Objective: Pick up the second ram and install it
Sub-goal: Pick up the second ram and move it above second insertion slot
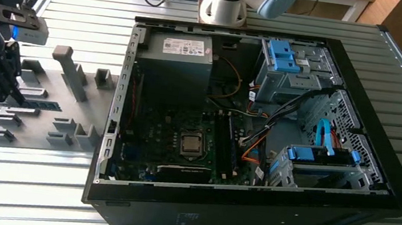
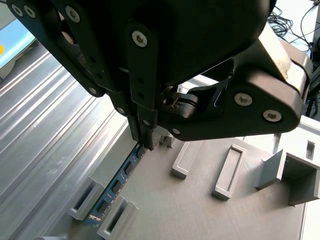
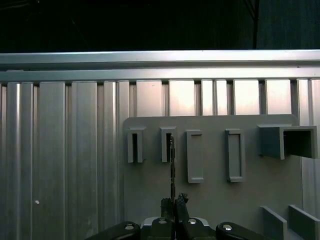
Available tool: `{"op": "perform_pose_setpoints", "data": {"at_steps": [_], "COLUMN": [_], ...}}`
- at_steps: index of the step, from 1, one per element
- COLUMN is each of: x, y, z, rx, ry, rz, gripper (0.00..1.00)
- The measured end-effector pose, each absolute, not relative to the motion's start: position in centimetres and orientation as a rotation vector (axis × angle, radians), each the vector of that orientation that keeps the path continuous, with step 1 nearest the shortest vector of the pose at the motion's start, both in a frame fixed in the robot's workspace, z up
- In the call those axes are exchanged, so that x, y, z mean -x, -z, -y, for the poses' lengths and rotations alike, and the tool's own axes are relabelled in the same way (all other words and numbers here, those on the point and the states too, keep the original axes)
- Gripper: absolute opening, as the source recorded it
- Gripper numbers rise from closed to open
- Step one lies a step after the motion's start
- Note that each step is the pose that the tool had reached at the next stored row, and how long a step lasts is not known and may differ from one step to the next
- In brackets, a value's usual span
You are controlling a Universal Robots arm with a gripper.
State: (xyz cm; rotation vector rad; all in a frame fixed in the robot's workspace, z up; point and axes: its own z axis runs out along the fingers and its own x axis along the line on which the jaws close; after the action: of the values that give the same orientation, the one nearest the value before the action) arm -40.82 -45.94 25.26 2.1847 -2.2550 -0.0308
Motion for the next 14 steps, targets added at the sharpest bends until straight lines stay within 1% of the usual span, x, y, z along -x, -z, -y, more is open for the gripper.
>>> {"op": "perform_pose_setpoints", "data": {"at_steps": [14], "x": [40.82], "y": [-25.99], "z": [45.94], "rx": [-2.185], "ry": [0.031], "rz": [2.255], "gripper": [0.14]}}
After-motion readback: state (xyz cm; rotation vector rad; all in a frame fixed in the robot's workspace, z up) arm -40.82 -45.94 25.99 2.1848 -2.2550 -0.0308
